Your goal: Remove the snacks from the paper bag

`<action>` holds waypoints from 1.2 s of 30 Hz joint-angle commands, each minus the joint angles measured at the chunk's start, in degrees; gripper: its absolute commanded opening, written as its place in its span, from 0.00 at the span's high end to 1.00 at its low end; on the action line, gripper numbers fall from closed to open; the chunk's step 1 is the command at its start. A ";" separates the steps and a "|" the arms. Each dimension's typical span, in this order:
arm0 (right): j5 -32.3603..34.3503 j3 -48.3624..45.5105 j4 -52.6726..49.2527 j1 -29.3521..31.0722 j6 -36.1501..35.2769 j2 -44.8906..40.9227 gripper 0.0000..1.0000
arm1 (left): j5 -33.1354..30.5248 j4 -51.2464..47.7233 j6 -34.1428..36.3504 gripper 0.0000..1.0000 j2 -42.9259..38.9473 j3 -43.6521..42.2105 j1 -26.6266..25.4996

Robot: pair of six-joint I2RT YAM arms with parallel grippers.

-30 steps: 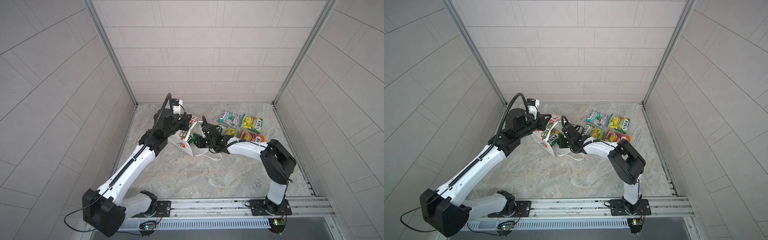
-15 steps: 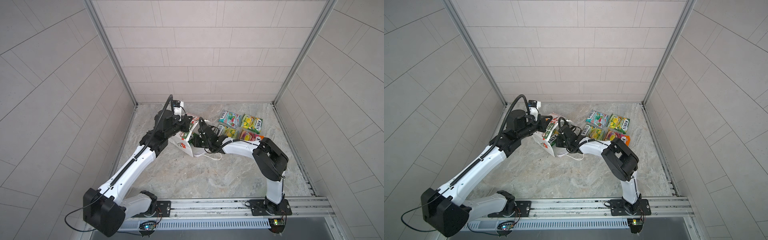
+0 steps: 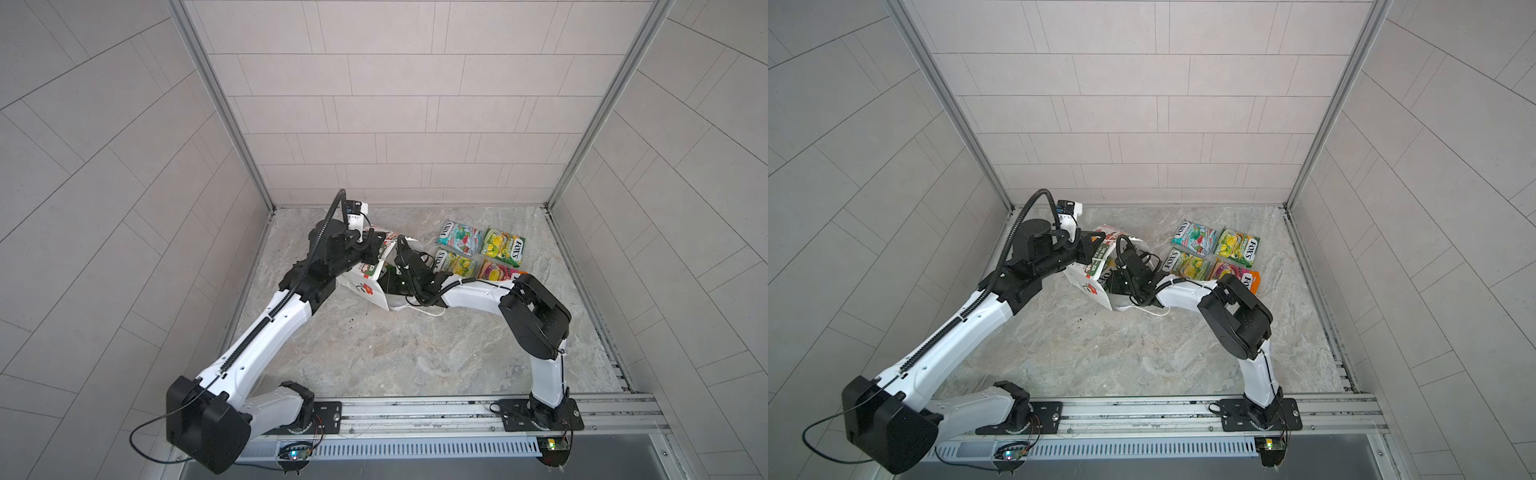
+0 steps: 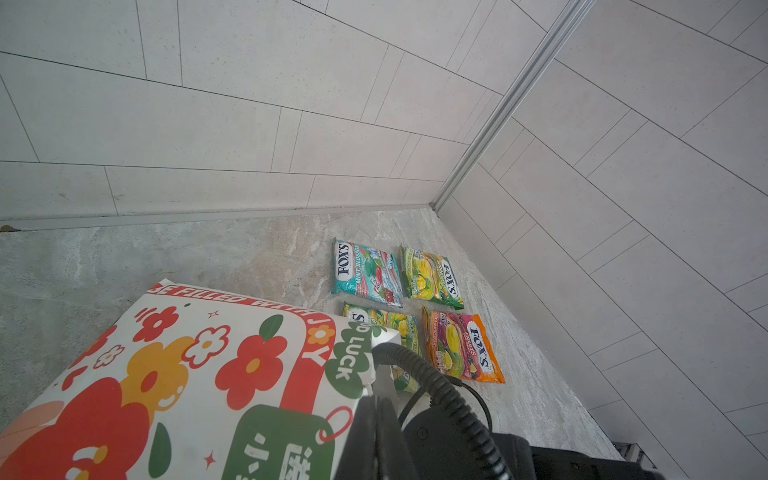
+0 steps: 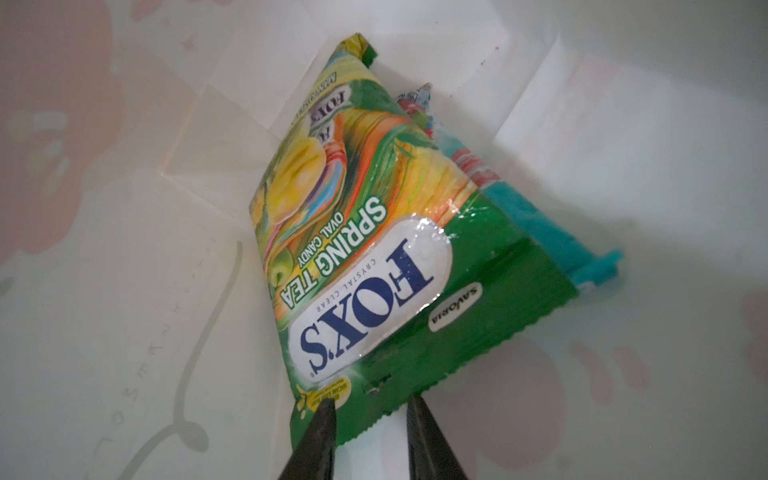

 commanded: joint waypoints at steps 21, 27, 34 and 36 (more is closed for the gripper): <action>0.42 6.07 -1.18 -1.05 4.84 5.34 0.65 | 2.46 2.86 0.85 1.00 0.22 -0.61 0.01; -0.84 8.47 0.66 -1.07 8.02 8.26 0.62 | 4.09 3.55 0.45 1.00 0.34 -0.69 0.02; -1.89 12.01 3.70 -1.00 13.89 12.21 0.61 | 7.29 4.71 -0.80 1.00 1.24 -0.32 0.02; -2.53 12.76 4.95 -0.96 15.63 13.50 0.61 | 8.31 5.36 -1.33 1.00 1.40 -0.34 0.04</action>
